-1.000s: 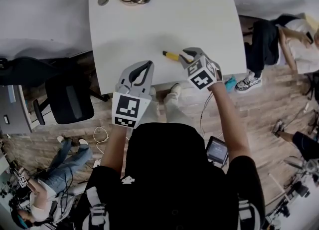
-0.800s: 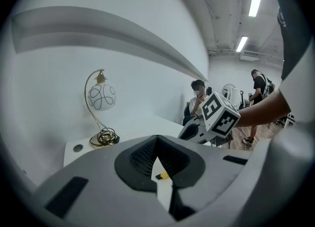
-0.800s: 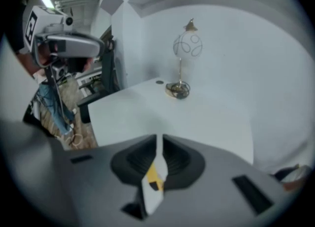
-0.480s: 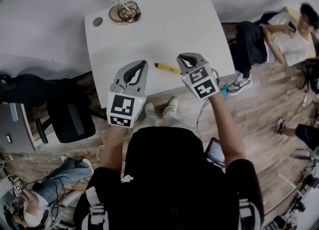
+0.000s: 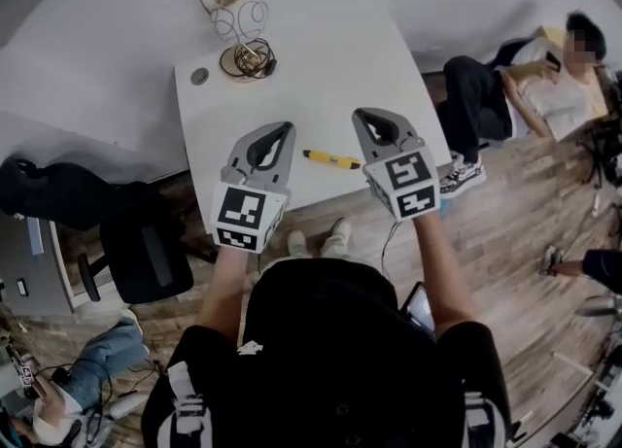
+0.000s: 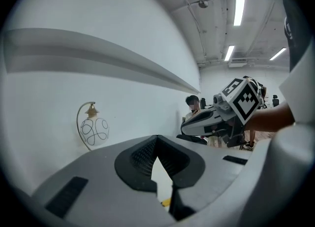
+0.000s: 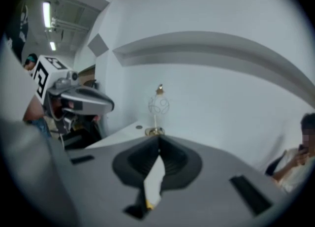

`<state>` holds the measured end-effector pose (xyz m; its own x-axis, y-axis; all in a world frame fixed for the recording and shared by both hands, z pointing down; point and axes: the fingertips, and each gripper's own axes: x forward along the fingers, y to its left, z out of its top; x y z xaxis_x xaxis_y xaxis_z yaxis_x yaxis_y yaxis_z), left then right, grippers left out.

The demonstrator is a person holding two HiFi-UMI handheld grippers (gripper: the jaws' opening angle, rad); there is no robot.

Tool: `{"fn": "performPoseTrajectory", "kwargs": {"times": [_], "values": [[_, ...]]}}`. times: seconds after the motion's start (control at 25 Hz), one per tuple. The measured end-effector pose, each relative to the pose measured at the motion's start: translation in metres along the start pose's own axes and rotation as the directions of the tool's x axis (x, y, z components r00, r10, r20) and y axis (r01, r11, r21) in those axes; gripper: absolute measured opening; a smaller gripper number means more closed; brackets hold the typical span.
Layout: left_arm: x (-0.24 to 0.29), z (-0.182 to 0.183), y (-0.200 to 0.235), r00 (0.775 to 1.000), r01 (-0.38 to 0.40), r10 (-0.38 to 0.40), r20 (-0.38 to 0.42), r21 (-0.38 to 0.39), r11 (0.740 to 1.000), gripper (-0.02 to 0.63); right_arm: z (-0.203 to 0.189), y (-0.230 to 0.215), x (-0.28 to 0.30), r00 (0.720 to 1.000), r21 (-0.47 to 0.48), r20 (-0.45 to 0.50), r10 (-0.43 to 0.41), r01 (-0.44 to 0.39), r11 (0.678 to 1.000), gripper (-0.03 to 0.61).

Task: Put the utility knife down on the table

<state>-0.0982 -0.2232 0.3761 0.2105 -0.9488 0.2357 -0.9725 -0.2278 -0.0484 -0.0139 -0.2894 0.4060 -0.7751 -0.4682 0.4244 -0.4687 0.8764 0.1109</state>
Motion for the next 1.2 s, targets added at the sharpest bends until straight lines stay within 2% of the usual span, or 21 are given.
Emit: {"fn": "performPoseTrajectory", "kwargs": {"times": [0.44, 0.64, 0.92, 1.2], "values": [[-0.007, 0.061, -0.003, 0.994, -0.013, 0.004, 0.113, 0.076, 0.997, 0.017, 0.085, -0.003, -0.049, 0.975, -0.007, 0.213, -0.067, 0.070, 0.997, 0.034], [-0.018, 0.090, -0.006, 0.987, -0.023, 0.007, 0.162, 0.095, 0.995, 0.017, 0.120, -0.002, -0.072, 0.942, -0.010, 0.325, -0.084, 0.092, 0.996, 0.034], [-0.027, 0.116, -0.011, 0.974, -0.047, 0.018, 0.227, 0.123, 0.991, 0.017, 0.136, -0.002, -0.091, 0.921, -0.005, 0.378, -0.098, 0.108, 0.994, 0.034], [-0.033, 0.117, -0.014, 0.974, -0.051, 0.027, 0.226, 0.097, 0.994, 0.017, 0.137, -0.001, -0.096, 0.915, -0.010, 0.395, -0.081, 0.092, 0.996, 0.034]]}}
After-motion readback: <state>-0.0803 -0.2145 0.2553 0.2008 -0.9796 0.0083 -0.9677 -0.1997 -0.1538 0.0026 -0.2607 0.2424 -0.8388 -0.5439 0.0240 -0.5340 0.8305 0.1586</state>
